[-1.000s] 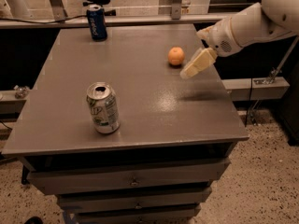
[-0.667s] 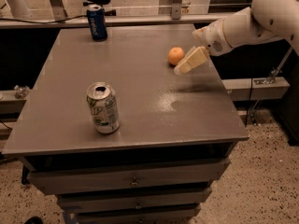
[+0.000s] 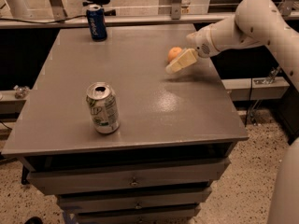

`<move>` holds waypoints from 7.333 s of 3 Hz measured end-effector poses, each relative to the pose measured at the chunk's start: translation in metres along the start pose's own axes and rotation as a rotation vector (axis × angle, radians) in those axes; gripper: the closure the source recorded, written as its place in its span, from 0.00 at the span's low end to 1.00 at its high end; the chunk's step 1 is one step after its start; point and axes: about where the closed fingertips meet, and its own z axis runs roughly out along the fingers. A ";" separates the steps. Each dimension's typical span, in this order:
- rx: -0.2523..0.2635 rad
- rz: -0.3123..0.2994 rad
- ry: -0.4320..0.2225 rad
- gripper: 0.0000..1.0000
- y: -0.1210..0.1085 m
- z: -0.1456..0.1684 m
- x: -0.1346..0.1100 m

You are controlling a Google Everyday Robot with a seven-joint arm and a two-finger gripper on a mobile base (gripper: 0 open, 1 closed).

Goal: Move orange near 7up can

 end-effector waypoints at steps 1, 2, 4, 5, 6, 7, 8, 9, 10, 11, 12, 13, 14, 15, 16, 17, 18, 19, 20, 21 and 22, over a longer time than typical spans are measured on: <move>0.005 0.030 0.003 0.18 -0.009 0.010 0.006; 0.008 0.050 0.001 0.41 -0.014 0.013 0.007; 0.010 0.066 0.001 0.88 -0.016 0.005 0.001; -0.006 0.065 -0.017 1.00 -0.011 -0.005 -0.007; -0.038 0.047 -0.060 1.00 0.001 -0.024 -0.023; -0.093 0.017 -0.103 1.00 0.026 -0.044 -0.038; -0.170 -0.046 -0.152 1.00 0.068 -0.065 -0.054; -0.239 -0.131 -0.201 1.00 0.119 -0.078 -0.064; -0.304 -0.226 -0.222 1.00 0.179 -0.077 -0.066; -0.371 -0.297 -0.241 1.00 0.240 -0.067 -0.069; -0.446 -0.328 -0.253 1.00 0.287 -0.057 -0.072; -0.510 -0.321 -0.254 1.00 0.315 -0.041 -0.074; -0.529 -0.304 -0.239 1.00 0.324 -0.021 -0.077; -0.510 -0.283 -0.214 1.00 0.312 0.000 -0.076; -0.496 -0.255 -0.199 1.00 0.300 0.014 -0.072; -0.513 -0.240 -0.194 1.00 0.304 0.020 -0.071; -0.536 -0.236 -0.195 1.00 0.313 0.021 -0.069; -0.540 -0.235 -0.195 1.00 0.315 0.022 -0.069; -0.542 -0.233 -0.188 0.94 0.318 0.026 -0.067; -0.541 -0.228 -0.174 0.76 0.318 0.029 -0.065; -0.544 -0.223 -0.165 0.53 0.320 0.031 -0.063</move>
Offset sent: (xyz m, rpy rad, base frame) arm 0.0230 -0.0088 -0.0081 0.0311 0.0345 -0.0604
